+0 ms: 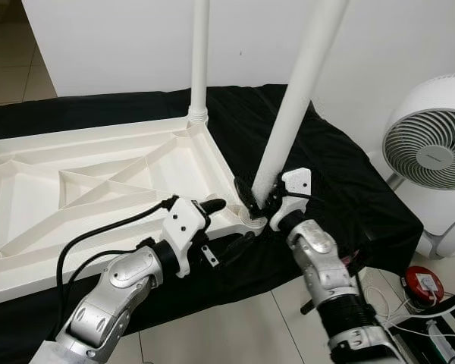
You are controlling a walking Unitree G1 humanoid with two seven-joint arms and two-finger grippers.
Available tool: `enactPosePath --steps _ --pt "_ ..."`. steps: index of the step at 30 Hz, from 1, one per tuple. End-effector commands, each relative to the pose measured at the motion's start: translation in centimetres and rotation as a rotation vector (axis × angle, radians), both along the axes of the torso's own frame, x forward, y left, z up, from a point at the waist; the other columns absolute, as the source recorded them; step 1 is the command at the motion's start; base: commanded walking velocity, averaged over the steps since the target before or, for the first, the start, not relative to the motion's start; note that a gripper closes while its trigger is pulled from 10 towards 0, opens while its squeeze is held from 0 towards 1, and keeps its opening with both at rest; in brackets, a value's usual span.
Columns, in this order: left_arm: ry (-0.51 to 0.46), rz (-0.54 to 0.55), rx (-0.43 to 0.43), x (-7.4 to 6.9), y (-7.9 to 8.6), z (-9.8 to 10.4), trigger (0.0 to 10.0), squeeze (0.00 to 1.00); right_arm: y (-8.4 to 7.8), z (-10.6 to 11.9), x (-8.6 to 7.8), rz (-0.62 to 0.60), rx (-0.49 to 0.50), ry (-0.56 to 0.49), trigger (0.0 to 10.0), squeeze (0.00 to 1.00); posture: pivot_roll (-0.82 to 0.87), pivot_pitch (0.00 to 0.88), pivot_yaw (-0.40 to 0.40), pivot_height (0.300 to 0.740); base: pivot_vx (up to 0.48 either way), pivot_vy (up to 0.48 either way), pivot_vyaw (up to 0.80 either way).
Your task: Building children table
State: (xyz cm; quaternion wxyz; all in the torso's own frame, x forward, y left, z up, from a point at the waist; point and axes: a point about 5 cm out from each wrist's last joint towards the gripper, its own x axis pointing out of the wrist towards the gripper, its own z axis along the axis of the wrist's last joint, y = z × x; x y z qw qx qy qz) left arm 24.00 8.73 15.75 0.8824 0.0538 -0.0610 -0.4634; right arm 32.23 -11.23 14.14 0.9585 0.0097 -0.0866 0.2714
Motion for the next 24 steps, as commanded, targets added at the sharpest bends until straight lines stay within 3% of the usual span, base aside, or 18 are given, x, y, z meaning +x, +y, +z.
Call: enactPosePath --steps 1,9,14,15,16,17,18,19,22,23,24 --pt "0.001 -0.048 0.037 -0.1 -0.2 -0.5 10.0 0.00 -0.4 -0.3 -0.1 0.086 -0.032 0.018 10.0 0.00 0.01 0.000 -0.068 0.740 0.000 0.000 0.00" --pt "0.009 -0.039 0.079 -0.1 -0.3 -1.8 10.0 0.00 -1.0 -1.0 -0.1 0.252 -0.133 0.053 10.0 0.00 0.00 0.000 -0.063 0.740 0.000 0.000 0.00" --pt "0.009 -0.038 0.086 0.0 -0.3 -2.1 10.0 0.00 -1.1 -1.2 0.1 0.290 -0.171 0.060 10.0 0.00 0.00 0.000 -0.063 0.740 0.000 0.000 0.00" --pt "0.008 -0.038 0.086 0.0 -0.3 -2.1 10.0 0.00 -1.1 -1.2 0.0 0.299 -0.176 0.059 6.9 0.00 0.00 0.000 -0.063 0.740 0.000 0.000 0.00" --pt "0.008 -0.038 0.086 0.0 -0.3 -2.1 10.0 0.00 -1.1 -1.2 0.0 0.299 -0.176 0.059 6.9 0.00 0.00 0.000 -0.063 0.740 0.000 0.000 0.00" --pt "0.006 -0.039 0.088 0.0 -0.3 -2.1 10.0 0.00 -1.2 -1.3 0.0 0.312 -0.185 0.060 5.0 0.00 0.01 0.000 -0.063 0.740 0.000 0.000 0.00" --pt "0.005 -0.040 0.089 0.0 -0.3 -2.1 10.0 0.00 -1.2 -1.3 0.0 0.321 -0.191 0.061 5.0 0.00 0.01 0.000 -0.063 0.740 0.000 0.000 0.00" --pt "0.002 -0.040 0.090 0.0 -0.3 -2.0 10.0 0.00 -1.2 -1.3 0.0 0.333 -0.199 0.059 1.1 0.00 0.01 0.000 -0.064 0.740 0.000 0.000 0.00" --pt "-0.002 -0.038 0.090 0.0 -0.3 -2.0 10.0 0.00 -1.2 -1.3 0.1 0.345 -0.211 0.055 1.5 0.00 0.01 0.000 -0.064 0.740 0.000 0.000 0.00" --pt "-0.004 -0.038 0.088 0.0 -0.3 -2.0 10.0 0.00 -1.3 -1.4 0.1 0.349 -0.216 0.053 0.0 0.00 0.01 0.000 -0.063 0.740 0.000 0.000 0.00" --pt "-0.006 -0.038 0.087 0.0 -0.4 -2.0 10.0 0.00 -1.3 -1.4 0.2 0.351 -0.218 0.053 0.0 0.00 0.01 0.000 -0.063 0.740 0.000 0.000 0.00"
